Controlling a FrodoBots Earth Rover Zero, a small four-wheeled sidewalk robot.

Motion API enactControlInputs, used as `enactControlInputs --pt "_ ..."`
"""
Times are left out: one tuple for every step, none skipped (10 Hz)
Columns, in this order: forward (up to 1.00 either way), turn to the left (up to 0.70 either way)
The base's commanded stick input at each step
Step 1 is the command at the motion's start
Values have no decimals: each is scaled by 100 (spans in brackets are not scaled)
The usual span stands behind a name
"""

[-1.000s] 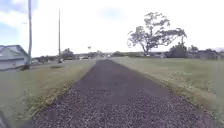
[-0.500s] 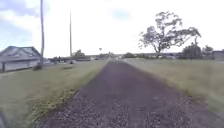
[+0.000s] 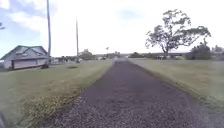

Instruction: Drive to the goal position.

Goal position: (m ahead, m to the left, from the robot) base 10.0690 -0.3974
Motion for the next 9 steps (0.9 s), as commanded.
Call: enactControlInputs --pt "50 -50" --pt "50 -50" --pt "50 -50" --pt "50 -50" --pt "50 -50" --pt "50 -50" --pt "50 -50" --pt "50 -50" --pt "50 -32"
